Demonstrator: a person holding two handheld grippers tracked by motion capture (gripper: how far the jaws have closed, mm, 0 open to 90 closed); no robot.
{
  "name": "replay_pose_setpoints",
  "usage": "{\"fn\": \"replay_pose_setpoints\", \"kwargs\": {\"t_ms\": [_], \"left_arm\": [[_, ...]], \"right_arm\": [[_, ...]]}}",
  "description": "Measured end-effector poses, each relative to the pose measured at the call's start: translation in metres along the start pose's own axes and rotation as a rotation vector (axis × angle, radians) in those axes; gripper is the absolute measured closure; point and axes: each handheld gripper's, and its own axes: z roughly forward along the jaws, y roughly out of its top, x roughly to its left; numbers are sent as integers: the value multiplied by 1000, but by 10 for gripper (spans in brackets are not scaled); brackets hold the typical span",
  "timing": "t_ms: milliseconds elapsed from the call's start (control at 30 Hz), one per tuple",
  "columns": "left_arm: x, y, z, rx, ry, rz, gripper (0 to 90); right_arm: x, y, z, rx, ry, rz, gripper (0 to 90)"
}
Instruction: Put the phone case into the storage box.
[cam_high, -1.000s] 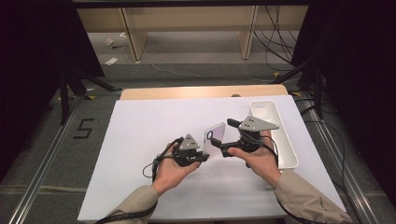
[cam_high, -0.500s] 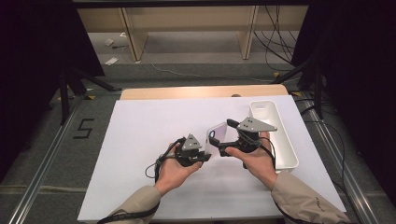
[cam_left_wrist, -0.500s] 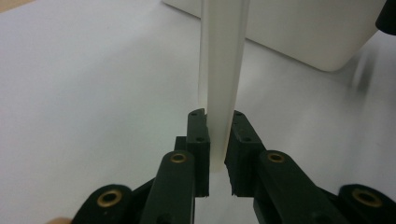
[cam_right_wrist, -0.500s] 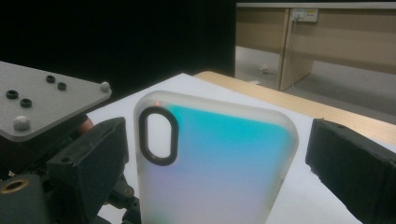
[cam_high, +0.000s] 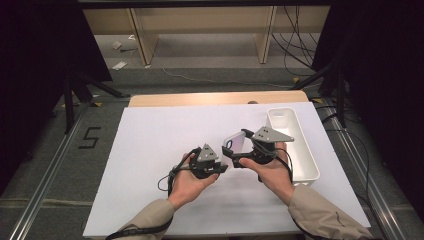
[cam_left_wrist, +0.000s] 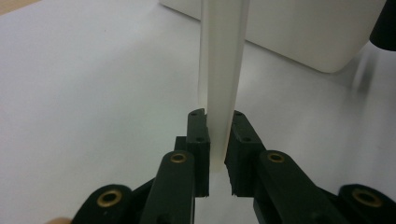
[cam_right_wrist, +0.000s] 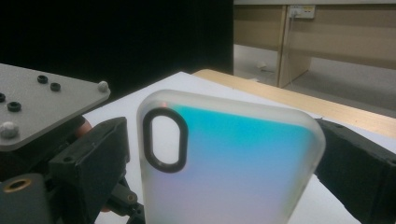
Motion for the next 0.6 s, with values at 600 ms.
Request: {"fn": "replay_pose_setpoints", "kwargs": {"t_ms": [600], "left_arm": [[-2, 1, 2, -3, -1, 7, 807]], "right_arm": [[1, -2, 1, -16, -26, 5, 153]]}}
